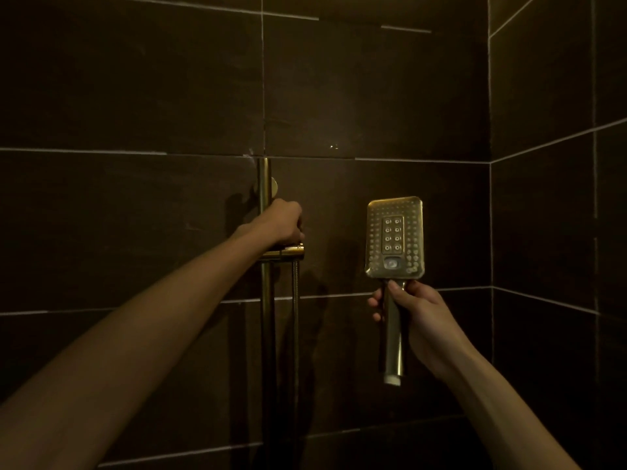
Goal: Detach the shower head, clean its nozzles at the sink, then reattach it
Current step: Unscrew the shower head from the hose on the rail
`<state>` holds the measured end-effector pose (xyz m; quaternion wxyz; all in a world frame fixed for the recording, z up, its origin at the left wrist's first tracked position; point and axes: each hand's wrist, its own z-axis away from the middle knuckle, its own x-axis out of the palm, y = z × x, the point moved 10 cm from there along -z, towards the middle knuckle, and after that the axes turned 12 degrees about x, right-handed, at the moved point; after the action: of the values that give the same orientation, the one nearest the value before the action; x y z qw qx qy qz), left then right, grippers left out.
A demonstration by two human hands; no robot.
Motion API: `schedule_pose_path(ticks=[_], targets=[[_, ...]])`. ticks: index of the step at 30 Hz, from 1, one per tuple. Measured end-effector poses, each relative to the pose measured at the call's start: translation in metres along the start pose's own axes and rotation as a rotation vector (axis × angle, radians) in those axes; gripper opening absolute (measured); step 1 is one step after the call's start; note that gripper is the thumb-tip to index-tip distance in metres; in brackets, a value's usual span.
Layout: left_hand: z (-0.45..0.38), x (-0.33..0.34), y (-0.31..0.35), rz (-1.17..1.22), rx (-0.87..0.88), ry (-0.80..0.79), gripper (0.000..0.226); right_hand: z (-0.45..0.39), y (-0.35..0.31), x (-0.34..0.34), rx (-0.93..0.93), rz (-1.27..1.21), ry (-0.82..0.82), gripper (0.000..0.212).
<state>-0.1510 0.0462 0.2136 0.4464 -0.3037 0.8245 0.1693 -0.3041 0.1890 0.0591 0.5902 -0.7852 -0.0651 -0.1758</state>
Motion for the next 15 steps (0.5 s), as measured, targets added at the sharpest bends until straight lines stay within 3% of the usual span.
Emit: schedule_pose_path(ticks=[9,15], targets=[[0.007,0.011,0.006,-0.176,0.108,-0.050,0.021,0.002,-0.002,0.005,0.001,-0.010,-0.002,0.022],[0.017,0.012,0.009,-0.335,0.143,0.042,0.027,0.007,-0.005,-0.001,0.011,-0.021,0.011,0.026]])
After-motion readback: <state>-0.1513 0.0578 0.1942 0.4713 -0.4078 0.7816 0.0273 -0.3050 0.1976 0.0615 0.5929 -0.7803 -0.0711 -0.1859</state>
